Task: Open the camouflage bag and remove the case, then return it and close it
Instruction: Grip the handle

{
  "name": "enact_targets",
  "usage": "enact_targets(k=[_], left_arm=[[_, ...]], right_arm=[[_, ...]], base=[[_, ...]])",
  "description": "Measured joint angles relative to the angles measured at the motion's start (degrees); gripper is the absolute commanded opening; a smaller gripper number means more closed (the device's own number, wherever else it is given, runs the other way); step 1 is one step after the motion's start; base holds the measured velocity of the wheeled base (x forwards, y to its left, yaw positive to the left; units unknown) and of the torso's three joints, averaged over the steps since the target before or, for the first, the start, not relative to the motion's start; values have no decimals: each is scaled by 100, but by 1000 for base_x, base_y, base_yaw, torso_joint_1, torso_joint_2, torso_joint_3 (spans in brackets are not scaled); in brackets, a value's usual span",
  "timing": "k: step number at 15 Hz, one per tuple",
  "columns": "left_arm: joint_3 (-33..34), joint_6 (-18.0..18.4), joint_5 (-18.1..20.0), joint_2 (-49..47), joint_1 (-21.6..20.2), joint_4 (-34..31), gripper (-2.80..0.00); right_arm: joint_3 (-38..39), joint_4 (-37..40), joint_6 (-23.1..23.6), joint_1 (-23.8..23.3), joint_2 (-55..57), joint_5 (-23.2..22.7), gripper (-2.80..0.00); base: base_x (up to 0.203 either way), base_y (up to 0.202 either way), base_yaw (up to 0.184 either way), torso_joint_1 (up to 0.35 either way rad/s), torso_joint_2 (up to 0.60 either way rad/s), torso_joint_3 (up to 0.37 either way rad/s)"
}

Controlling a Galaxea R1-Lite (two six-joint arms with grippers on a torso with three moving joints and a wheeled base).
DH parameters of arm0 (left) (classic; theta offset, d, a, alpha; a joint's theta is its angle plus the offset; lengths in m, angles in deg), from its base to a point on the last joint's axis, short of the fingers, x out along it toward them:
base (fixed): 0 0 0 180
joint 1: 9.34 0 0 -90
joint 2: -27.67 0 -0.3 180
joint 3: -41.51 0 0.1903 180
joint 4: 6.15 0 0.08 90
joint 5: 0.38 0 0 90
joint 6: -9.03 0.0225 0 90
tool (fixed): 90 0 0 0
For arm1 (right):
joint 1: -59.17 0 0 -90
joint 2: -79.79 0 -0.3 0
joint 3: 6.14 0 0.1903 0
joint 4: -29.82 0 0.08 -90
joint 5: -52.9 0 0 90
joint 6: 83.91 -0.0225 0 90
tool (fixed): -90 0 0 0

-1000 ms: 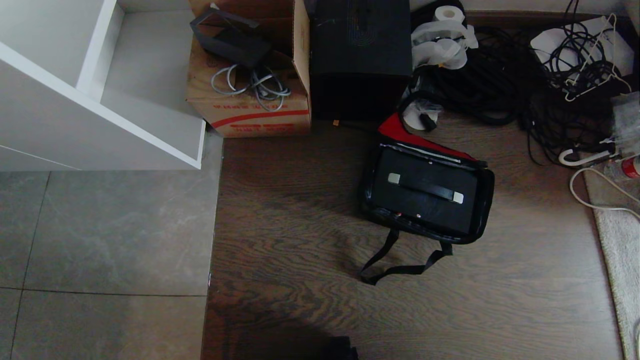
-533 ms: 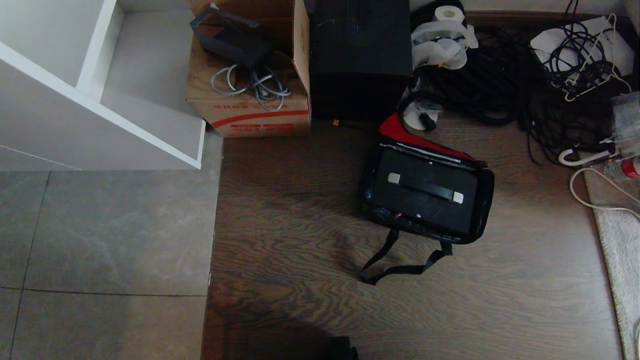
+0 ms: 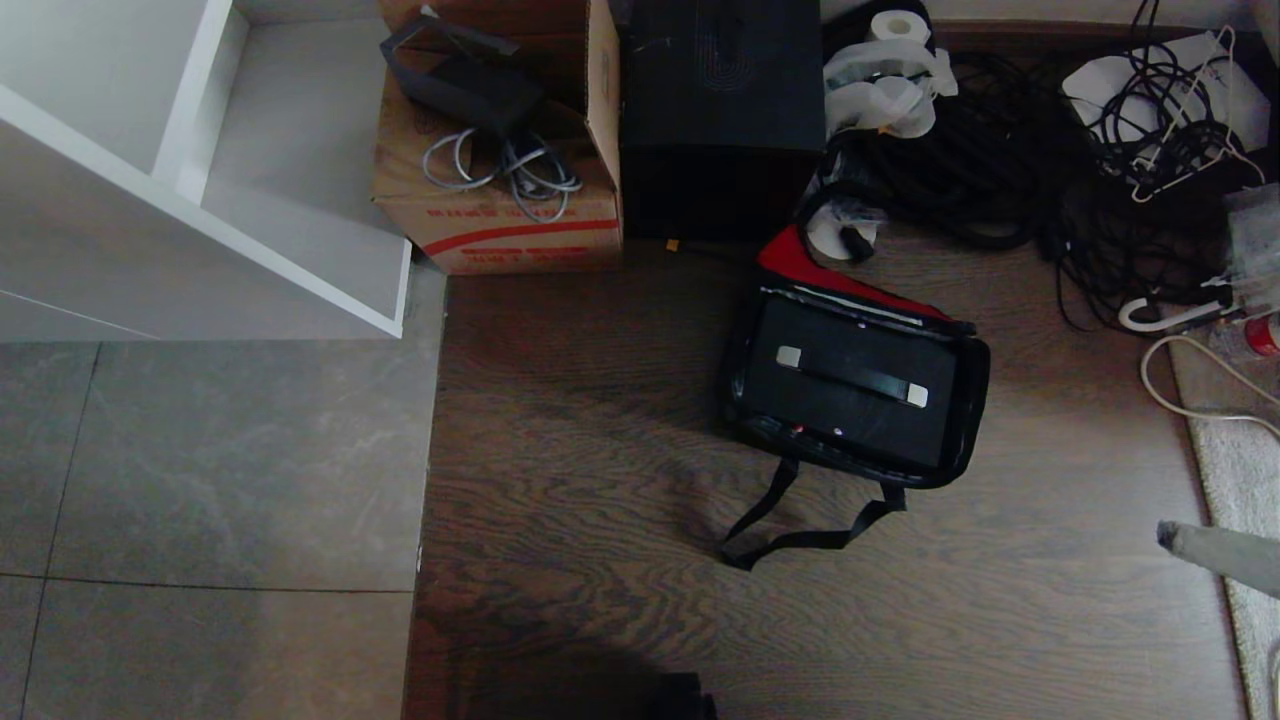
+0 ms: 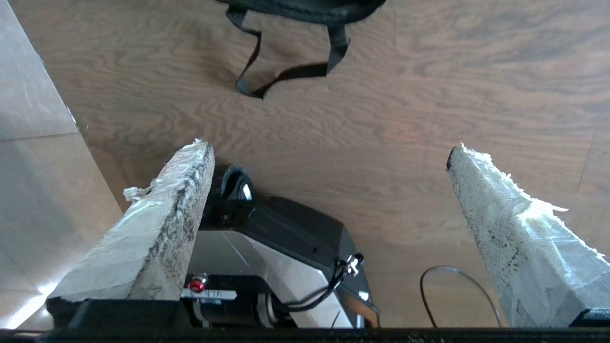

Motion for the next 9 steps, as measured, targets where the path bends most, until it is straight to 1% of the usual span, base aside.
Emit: enact_targets(k=[4, 5, 7, 9], left_arm=[[0, -2, 1, 0, -1, 2, -280], [0, -2, -2, 0, -1, 2, -280], [0, -2, 1, 0, -1, 2, -280], [0, 1, 0, 0, -1, 1, -280]], right_arm=[[60, -7, -26, -2, 69, 6, 0], [116, -20, -88, -6, 0, 6, -280], [286, -131, -201, -6, -161, 15, -280], [431, -101, -186, -6, -280, 28, -280]], base=[[0, 0, 0, 0, 0, 0], [0, 0, 0, 0, 0, 0], [0, 0, 0, 0, 0, 0], [0, 0, 0, 0, 0, 0]])
